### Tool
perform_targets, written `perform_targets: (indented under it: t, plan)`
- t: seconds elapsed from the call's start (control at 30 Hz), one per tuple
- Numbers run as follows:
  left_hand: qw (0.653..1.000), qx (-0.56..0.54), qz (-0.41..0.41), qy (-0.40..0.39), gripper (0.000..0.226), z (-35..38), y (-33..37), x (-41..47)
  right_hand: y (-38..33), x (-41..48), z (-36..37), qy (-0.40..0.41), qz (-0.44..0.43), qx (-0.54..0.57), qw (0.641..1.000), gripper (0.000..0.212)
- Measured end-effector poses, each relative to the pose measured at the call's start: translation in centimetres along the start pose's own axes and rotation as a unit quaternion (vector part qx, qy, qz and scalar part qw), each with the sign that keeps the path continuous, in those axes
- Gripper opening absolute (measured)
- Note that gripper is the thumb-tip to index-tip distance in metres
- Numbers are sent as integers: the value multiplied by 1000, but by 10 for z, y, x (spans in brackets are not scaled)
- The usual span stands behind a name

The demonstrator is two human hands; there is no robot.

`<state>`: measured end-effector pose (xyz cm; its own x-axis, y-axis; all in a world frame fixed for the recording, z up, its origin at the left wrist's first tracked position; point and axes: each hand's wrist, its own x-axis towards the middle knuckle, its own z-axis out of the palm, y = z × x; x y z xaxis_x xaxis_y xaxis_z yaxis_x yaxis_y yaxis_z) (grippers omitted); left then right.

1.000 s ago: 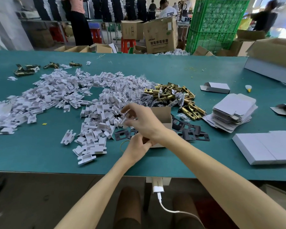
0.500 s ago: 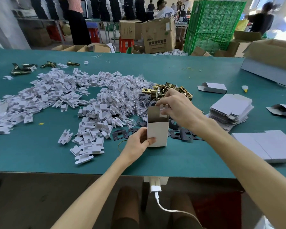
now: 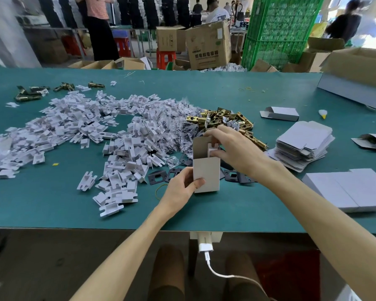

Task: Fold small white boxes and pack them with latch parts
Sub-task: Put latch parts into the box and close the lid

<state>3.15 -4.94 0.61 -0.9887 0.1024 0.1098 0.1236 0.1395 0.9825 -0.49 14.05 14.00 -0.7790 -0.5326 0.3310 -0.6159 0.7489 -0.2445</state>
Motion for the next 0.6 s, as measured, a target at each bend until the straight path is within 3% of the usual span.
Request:
perform_targets:
  t: [0.2, 0.4, 0.47, 0.6]
  plan:
    - [1000, -12, 0, 4, 28, -1, -2, 1, 20, -6, 4, 41, 2, 50, 998, 34]
    - [1000, -6, 2, 1, 28, 0, -3, 1, 42, -16, 21, 99, 120, 116, 981, 22]
    - [1000, -7, 0, 1, 28, 0, -3, 1, 52, -17, 32, 71, 146, 71, 984, 16]
    - [1000, -11, 1, 0, 27, 0, -2, 1, 70, -19, 54, -34, 231, 16, 972, 40]
